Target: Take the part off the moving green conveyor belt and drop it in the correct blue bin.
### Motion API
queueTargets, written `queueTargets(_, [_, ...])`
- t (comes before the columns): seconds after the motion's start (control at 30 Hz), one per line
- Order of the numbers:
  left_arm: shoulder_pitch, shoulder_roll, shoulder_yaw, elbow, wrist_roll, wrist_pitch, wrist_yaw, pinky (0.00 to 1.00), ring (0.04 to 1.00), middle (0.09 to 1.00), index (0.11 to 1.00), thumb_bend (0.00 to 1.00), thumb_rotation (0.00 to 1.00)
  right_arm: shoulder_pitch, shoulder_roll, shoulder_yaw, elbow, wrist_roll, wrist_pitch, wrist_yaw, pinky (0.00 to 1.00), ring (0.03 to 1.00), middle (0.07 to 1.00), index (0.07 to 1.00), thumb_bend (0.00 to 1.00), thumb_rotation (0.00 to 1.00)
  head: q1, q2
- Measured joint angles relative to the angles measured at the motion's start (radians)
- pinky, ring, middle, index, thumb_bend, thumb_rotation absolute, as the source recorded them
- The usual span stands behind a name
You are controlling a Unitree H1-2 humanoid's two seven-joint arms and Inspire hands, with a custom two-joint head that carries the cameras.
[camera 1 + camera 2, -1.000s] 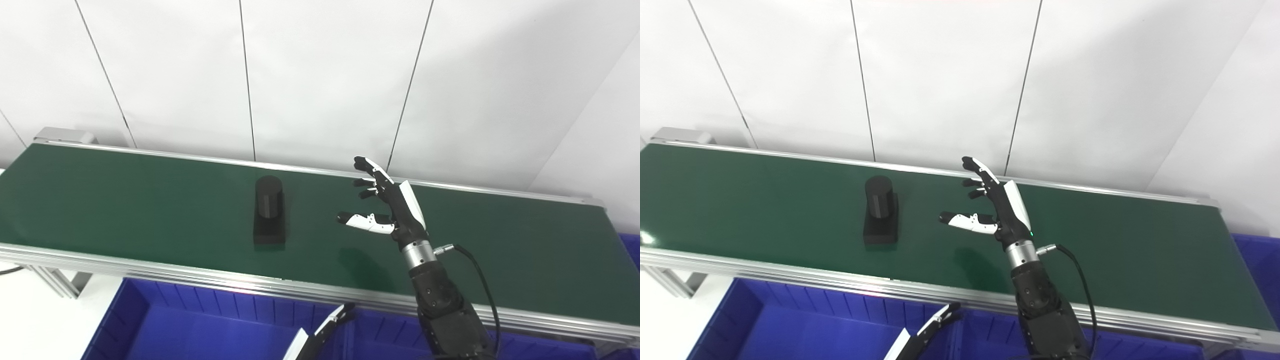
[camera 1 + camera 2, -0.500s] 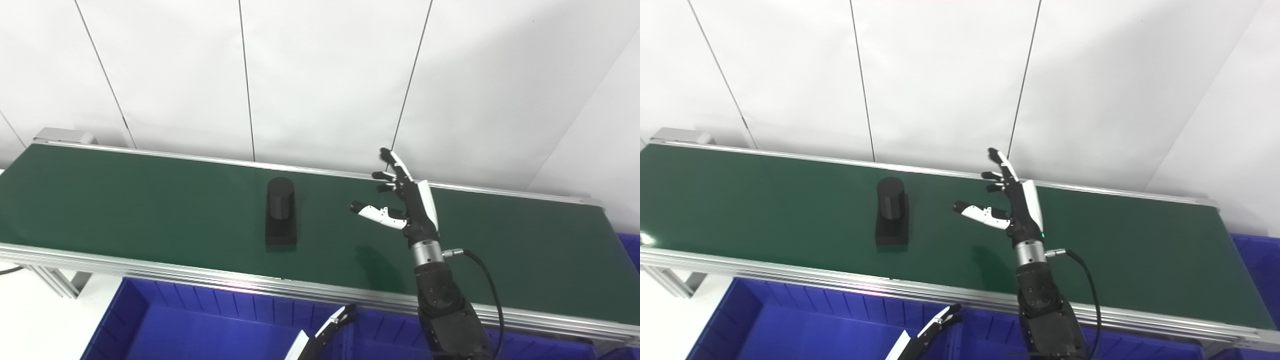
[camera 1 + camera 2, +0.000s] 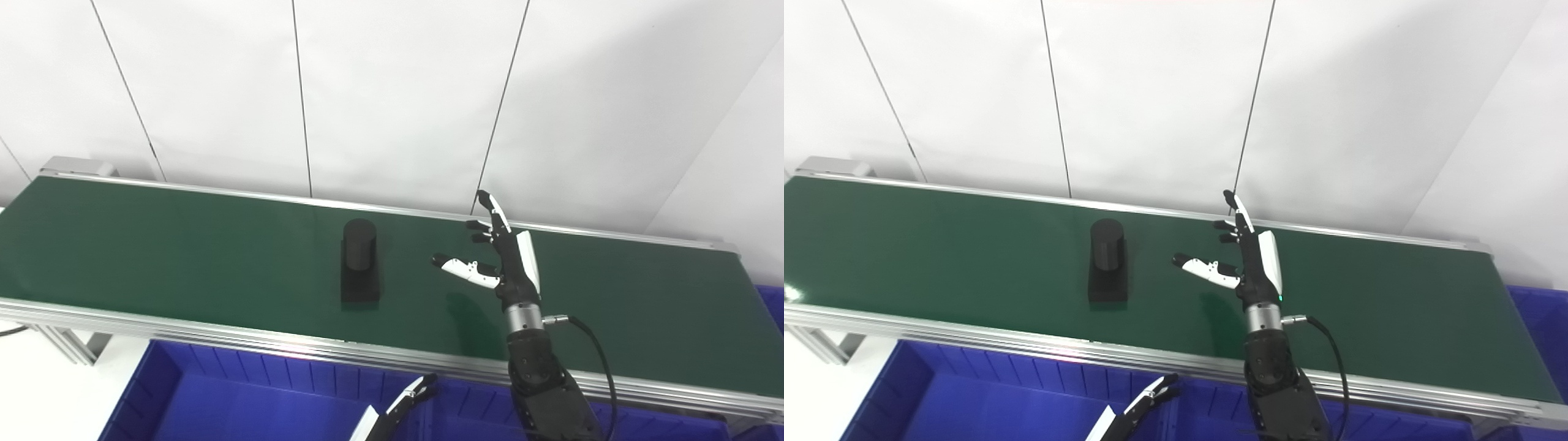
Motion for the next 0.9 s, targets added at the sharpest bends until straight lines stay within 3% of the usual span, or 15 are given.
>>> queueTargets(0.27, [-0.002,-0.006,-0.002,0.013,0.0,0.0,-0.003,0.93,0.907,0.892,0.911,0.9,0.93,-0.006,-0.03,0.02,0.048,-0.004,-0.001,0.016,0.66,0.758,0.883,0.885,0.84,0.42,0.0,-0.025])
queueTargets(0.67, [-0.007,-0.004,-0.013,0.019,0.001,0.0,-0.006,0.95,0.898,0.886,0.921,0.91,0.92,-0.027,-0.049,0.032,0.116,-0.044,0.0,-0.018,0.62,0.718,0.839,0.847,0.85,0.38,0.0,-0.017])
queueTargets(0.83, [-0.007,-0.005,-0.012,0.018,0.0,0.0,-0.007,0.95,0.889,0.881,0.926,0.92,0.92,-0.047,-0.072,0.05,0.143,-0.072,0.001,-0.035,0.65,0.772,0.855,0.851,0.88,0.45,-0.002,-0.02])
queueTargets(0.9, [-0.007,-0.005,-0.01,0.018,-0.001,0.0,-0.01,0.96,0.887,0.878,0.924,0.92,0.91,-0.052,-0.08,0.053,0.142,-0.077,0.011,-0.031,0.7,0.822,0.877,0.863,0.91,0.47,-0.002,-0.026])
